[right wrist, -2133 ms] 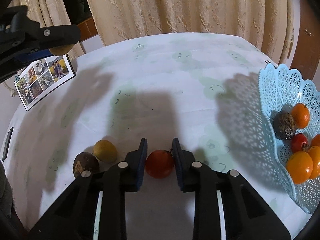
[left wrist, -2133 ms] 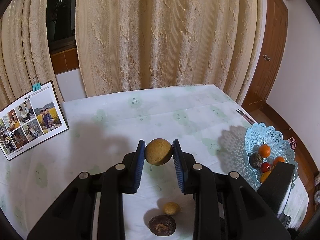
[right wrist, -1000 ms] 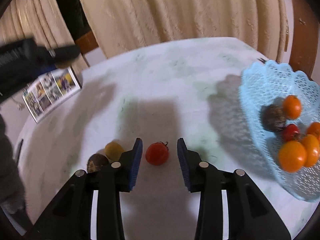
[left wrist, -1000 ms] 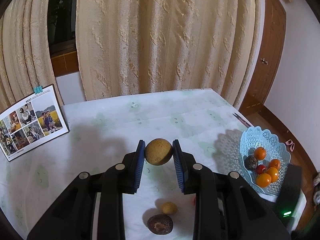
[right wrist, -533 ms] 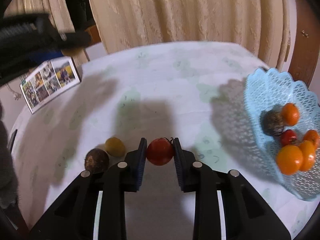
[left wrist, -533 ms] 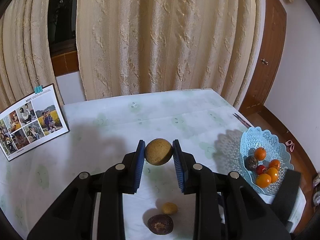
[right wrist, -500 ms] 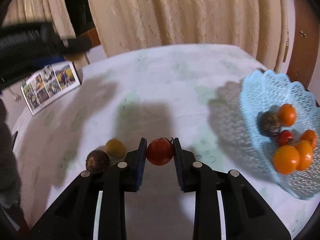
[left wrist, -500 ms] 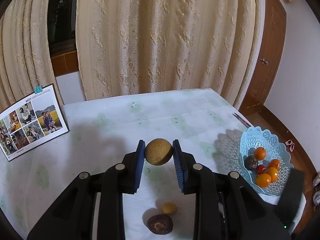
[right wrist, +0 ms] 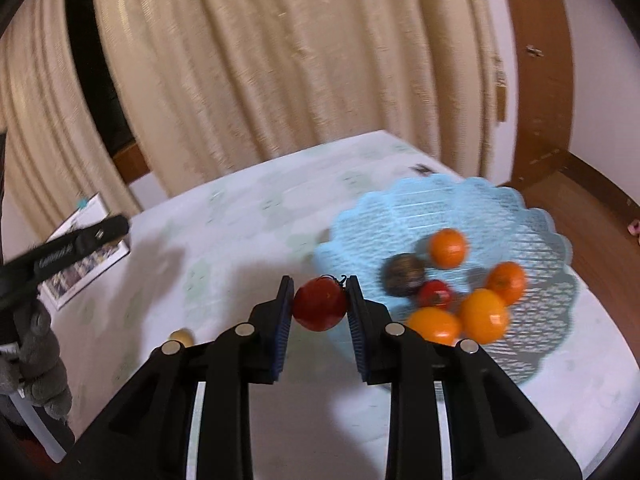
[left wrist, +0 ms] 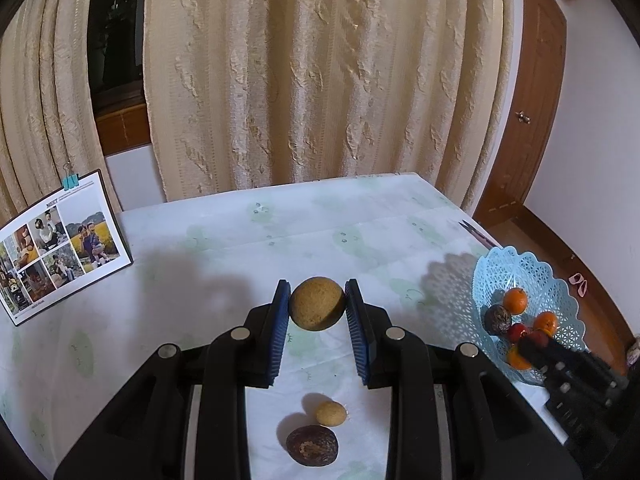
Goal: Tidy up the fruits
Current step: 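Carry the tomato over the basket and open the right gripper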
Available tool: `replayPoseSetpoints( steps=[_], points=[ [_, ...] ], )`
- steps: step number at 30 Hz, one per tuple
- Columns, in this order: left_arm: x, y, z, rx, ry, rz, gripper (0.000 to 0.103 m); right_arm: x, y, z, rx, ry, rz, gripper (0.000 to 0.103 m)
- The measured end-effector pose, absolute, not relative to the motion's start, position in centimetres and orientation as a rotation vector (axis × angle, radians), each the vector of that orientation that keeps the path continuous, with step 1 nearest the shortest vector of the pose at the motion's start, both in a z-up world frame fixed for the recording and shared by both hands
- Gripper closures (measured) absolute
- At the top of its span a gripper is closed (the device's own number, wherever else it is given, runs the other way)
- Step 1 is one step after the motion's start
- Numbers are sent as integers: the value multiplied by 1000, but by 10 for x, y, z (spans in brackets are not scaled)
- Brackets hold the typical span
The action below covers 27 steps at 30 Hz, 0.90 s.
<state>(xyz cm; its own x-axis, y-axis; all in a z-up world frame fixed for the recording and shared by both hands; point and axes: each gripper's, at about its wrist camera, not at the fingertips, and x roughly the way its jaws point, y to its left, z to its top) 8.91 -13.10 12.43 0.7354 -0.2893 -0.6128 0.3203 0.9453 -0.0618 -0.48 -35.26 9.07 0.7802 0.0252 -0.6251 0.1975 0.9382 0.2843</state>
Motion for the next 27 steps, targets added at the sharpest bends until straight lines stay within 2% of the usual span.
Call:
replayPoseSetpoints(
  steps=[27],
  points=[
    [69,-171,114,127,677,-389,75,-88,-441,78,517,544,-348,71]
  ],
)
